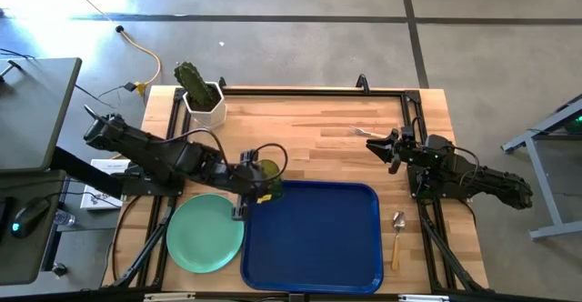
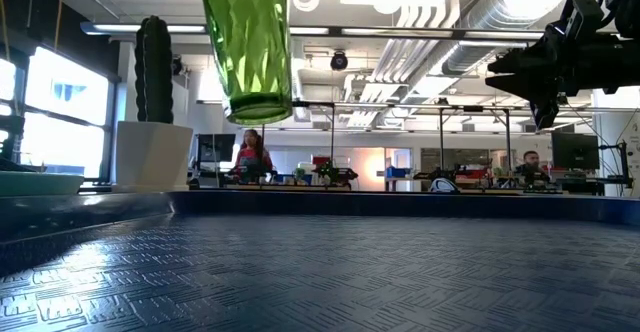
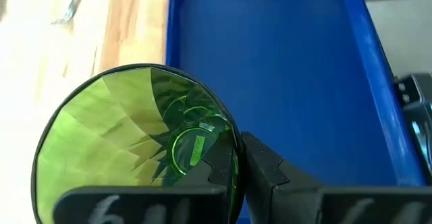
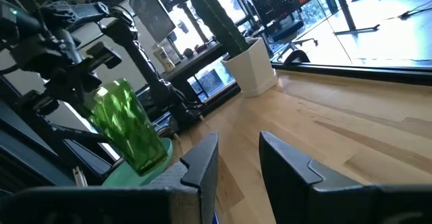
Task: Pick and place plate/cup/fork/spoon on tray
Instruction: Put the green glass on the blue tray
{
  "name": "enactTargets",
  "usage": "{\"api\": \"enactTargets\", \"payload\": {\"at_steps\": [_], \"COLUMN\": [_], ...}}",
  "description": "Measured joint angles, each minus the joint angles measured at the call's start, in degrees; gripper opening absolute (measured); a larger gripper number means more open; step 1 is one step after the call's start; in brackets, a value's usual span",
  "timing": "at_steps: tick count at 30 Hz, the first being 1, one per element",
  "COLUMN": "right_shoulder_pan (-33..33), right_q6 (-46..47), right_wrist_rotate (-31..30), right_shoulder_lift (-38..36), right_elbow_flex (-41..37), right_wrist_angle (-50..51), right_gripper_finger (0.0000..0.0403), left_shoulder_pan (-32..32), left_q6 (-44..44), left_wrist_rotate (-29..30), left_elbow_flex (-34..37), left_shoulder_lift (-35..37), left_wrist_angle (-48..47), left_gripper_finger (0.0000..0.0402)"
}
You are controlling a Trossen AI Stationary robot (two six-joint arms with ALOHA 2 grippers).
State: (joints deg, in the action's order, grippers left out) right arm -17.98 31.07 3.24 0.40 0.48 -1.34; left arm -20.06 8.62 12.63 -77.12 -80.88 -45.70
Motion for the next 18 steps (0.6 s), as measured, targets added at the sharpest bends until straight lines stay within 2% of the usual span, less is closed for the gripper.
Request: {"api": "enactTargets", "payload": {"at_steps": [6, 13, 18], "right_shoulder_pan": [0.02, 0.00, 0.02], "right_q6": [0.00, 0.00, -0.02], "right_wrist_rotate": [0.01, -0.01, 0.00], "right_shoulder_lift": [0.00, 0.00, 0.00], "right_elbow_flex": [0.01, 0.00, 0.01], "right_wrist_angle": [0.00, 0.00, 0.00], "right_gripper_finger": [0.0099, 0.0099, 0.0099], "left_shoulder_pan": [-2.08, -2.66, -2.66], "left_q6": [-7.59, -10.64, -11.86], "left_wrist_rotate": [-3.07, -6.18, -6.23], "left_elbow_flex": [0.00, 0.00, 0.00], "left_shoulder_lift": [-0.51, -5.32, -9.16], "left_wrist_angle": [0.04, -0.91, -0.77], "left_gripper_finger": [0.0008, 0.0008, 0.0008]}}
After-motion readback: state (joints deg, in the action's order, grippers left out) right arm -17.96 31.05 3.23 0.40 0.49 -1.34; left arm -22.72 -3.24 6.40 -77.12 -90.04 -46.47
